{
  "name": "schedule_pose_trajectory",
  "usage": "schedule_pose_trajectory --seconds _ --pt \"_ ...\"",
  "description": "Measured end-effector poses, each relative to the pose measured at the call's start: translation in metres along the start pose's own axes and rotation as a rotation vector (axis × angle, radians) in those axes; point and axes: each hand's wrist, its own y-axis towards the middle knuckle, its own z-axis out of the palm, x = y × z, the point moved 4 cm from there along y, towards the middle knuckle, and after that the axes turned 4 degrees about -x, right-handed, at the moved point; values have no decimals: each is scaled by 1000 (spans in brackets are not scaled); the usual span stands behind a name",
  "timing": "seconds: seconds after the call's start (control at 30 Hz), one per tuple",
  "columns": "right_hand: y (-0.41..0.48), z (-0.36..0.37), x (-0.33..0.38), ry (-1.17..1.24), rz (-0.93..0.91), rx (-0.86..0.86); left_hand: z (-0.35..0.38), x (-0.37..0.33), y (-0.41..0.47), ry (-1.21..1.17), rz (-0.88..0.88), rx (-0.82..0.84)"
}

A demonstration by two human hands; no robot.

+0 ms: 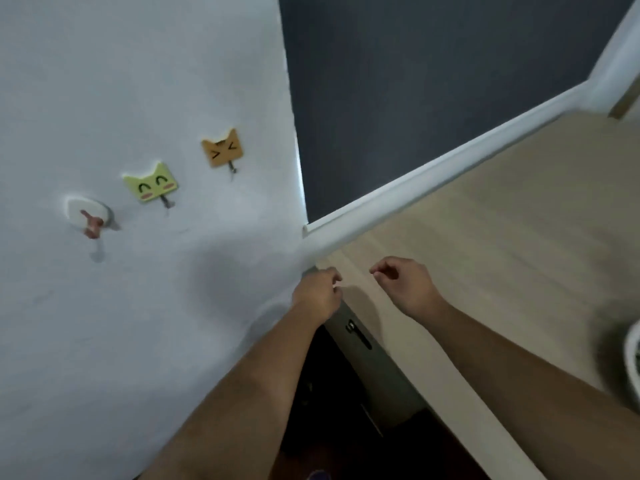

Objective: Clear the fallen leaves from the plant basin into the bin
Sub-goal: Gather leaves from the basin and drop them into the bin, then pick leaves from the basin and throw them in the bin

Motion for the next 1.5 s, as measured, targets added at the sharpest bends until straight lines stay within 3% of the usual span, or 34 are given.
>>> schedule_pose_trajectory --seconds 0.13,0.37,0.53,0.7,0.83,1.0,1.23,1.5 --pt "-40 -85 -61 -20 81 -132 36 -111 -4 68 230 64" --pt "-173 -200 -212 -95 433 -312 141 -287 -57 322 705 331" --pt "-232 -210 -265 -154 603 -360 195 -340 -76 496 979 405" --pt "-248 -198 -293 -252 644 -258 237 -352 -78 658 1236 517" --pt "-259 -216 -316 -223 673 -277 247 -360 -81 504 1325 539" --pt "-273 -245 -331 -563 839 -243 256 -358 -89 408 1399 652" --pt "-229 -194 -287 -399 565 -257 245 -361 -23 486 1267 574" --pt "-249 -240 -326 -656 716 -178 247 -357 -67 382 1313 635"
